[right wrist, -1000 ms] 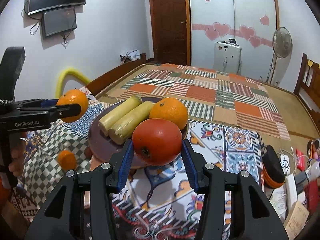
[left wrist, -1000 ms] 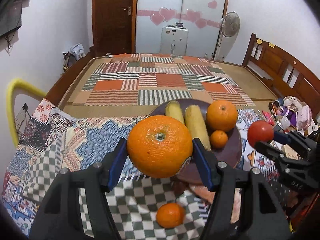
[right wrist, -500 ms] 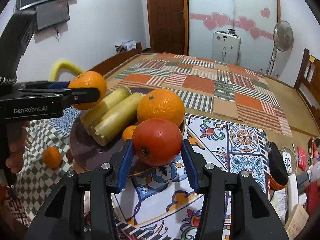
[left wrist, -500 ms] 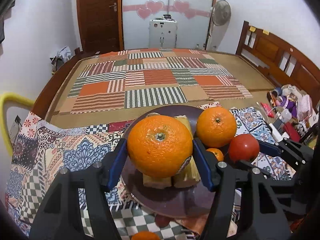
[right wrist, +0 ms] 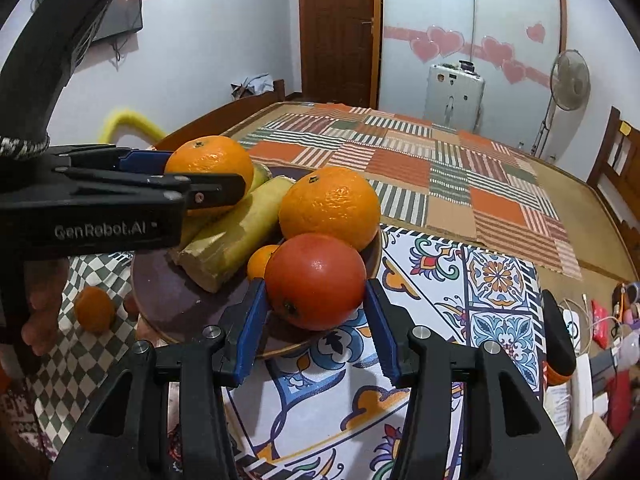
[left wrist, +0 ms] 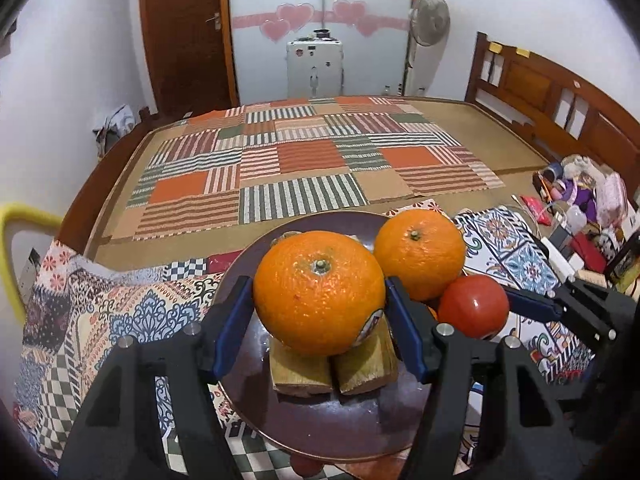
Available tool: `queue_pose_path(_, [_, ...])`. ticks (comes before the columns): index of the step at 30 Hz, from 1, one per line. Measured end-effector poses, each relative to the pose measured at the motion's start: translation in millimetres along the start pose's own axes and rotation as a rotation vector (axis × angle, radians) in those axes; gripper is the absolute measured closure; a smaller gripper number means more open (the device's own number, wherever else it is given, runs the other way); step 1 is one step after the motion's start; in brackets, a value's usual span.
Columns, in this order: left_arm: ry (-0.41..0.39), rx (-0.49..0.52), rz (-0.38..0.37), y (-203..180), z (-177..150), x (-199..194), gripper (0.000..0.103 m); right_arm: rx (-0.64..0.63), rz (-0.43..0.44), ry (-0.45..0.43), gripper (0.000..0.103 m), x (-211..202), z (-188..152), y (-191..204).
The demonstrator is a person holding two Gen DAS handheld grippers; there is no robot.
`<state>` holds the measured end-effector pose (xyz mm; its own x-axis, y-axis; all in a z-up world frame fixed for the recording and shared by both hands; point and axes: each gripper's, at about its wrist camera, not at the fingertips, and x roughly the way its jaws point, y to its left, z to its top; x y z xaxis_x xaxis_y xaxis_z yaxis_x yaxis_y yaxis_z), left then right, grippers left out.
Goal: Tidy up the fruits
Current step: 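Set the orange on the cylinders with the left tool while the right tool sets the tomato down, then grasp the mandarin with the left tool while the right tool grasps the pink pomelo segment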
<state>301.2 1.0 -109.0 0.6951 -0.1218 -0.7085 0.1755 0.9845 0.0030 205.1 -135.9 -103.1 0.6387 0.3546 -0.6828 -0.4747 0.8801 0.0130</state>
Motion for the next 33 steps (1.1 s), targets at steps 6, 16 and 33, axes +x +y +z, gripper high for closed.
queue_pose_path(6, [0.006,-0.009,-0.001,-0.2,-2.0,0.9,0.037,-0.001,0.0,0.005,0.047,-2.9,-0.1,-0.4])
queue_pose_path(16, [0.004,-0.067,-0.01,12.8,-5.5,-9.4,0.034,0.007,0.006,-0.032,0.045,-19.4,-0.7,0.8])
queue_pose_path(33, [-0.065,-0.08,0.054,27.1,-25.2,-94.0,0.033,0.032,0.025,-0.109,0.045,-66.7,3.9,9.0])
